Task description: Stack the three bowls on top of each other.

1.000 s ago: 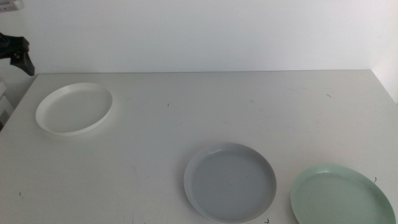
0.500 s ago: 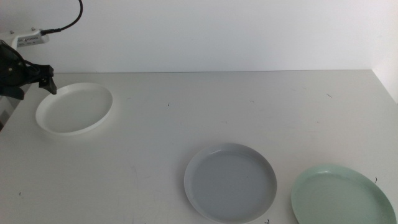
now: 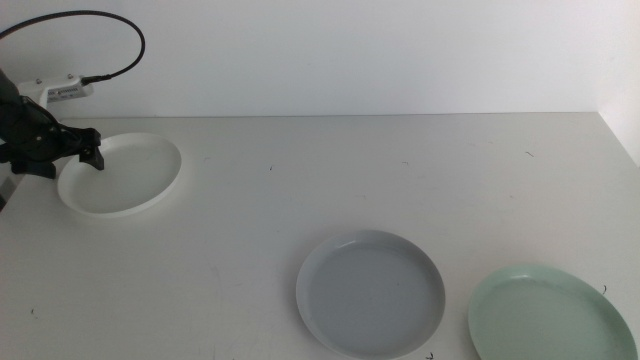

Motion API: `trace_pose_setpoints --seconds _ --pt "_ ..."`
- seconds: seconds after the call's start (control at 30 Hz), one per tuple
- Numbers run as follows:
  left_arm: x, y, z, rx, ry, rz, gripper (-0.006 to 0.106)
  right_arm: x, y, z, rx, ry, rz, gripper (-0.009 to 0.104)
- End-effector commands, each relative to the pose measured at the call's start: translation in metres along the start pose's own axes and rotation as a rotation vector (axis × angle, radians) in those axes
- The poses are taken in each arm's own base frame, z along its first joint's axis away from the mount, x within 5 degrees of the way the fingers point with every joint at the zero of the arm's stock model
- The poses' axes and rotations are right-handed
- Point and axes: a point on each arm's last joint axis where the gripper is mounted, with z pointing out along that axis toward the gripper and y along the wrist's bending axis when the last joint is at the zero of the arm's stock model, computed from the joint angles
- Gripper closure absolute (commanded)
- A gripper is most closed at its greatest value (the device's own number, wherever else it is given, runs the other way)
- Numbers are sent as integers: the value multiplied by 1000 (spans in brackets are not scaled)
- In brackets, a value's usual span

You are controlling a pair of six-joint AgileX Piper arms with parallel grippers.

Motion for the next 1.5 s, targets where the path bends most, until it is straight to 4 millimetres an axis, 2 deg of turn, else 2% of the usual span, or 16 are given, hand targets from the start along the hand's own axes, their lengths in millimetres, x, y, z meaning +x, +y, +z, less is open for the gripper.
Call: trace_pose_setpoints --seconds 0.0,0.13,0.23,0.37,0.4,0.53,0.63,0.87,1.07,1.2,1.23,1.3,1.47 --pt "-19 -4 -29 9 -101 -18 4 -10 0 -3 6 -110 -20 47" --pt "-17 -5 -27 12 -90 -14 27 -10 0 -3 6 -110 -20 47" --pt "-16 -6 -27 18 -78 -16 52 -10 0 -3 6 -110 -20 47" --pt "-15 -6 -27 22 -62 -17 98 -10 0 -3 6 -110 -20 47" --pt "-15 -6 -28 20 -58 -14 100 -10 0 -3 6 -110 -20 47" --pt "-16 -7 -35 14 -62 0 100 -10 0 -3 6 -110 -20 47" --pt "-18 -10 -49 20 -62 5 100 -10 0 -3 6 -110 -20 47" --pt "-17 -24 -108 43 -101 20 100 -10 0 -3 6 -110 -20 47" --pt "17 -36 -149 53 -136 -15 100 -10 0 -3 6 -110 -20 47" --pt "43 -47 -185 71 -168 -38 100 -10 0 -3 6 -110 -20 47" --pt "55 -53 -200 95 -179 -57 100 -10 0 -3 6 -110 -20 47" --pt "68 -62 -215 122 -185 -60 100 -10 0 -3 6 -110 -20 47" --pt "94 -88 -244 169 -166 1 100 -10 0 -3 6 -110 -20 47"
